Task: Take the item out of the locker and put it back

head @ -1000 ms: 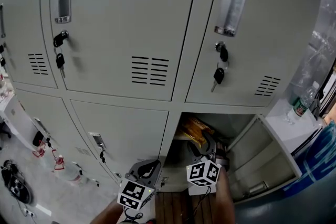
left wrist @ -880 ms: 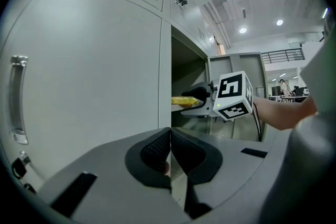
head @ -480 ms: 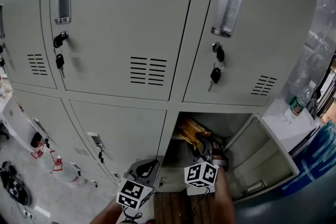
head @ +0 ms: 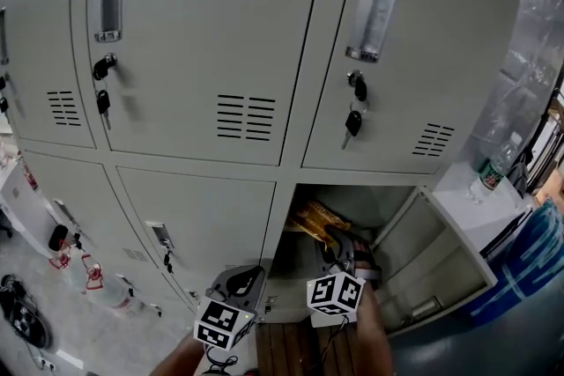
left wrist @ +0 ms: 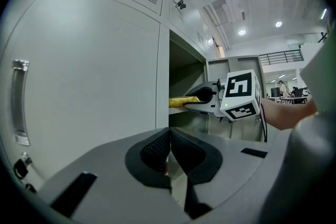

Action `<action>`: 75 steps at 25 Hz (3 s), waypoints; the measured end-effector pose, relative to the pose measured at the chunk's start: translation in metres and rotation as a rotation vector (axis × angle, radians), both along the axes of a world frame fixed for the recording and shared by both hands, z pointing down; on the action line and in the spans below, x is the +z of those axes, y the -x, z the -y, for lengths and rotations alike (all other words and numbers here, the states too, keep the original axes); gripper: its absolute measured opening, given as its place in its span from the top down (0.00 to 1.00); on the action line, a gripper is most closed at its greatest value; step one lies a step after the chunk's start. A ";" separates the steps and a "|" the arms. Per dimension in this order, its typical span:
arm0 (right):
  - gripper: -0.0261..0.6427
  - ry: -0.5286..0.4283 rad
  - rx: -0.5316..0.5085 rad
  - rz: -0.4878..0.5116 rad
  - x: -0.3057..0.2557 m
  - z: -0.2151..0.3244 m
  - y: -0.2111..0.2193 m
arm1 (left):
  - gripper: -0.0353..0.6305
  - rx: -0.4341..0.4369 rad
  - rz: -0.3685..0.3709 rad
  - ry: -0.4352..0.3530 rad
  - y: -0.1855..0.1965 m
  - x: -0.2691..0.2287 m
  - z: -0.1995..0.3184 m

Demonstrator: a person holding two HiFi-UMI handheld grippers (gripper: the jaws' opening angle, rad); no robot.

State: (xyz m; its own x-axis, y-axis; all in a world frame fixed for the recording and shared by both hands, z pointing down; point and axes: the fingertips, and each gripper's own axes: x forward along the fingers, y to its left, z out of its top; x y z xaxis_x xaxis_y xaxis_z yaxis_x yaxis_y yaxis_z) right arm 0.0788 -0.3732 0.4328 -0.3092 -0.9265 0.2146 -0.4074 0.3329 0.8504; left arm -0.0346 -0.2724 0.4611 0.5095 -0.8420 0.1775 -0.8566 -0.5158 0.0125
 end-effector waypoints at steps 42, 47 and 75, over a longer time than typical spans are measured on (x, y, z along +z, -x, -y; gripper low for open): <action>0.84 0.080 0.227 0.921 0.014 -0.189 -0.077 | 0.91 0.104 0.002 0.019 -0.027 0.005 -0.054; 0.84 0.130 0.257 0.956 0.038 -0.208 -0.077 | 0.91 0.108 0.009 0.035 -0.026 0.014 -0.061; 0.84 0.175 0.287 0.967 0.054 -0.220 -0.072 | 0.91 0.134 0.005 0.052 -0.032 0.020 -0.068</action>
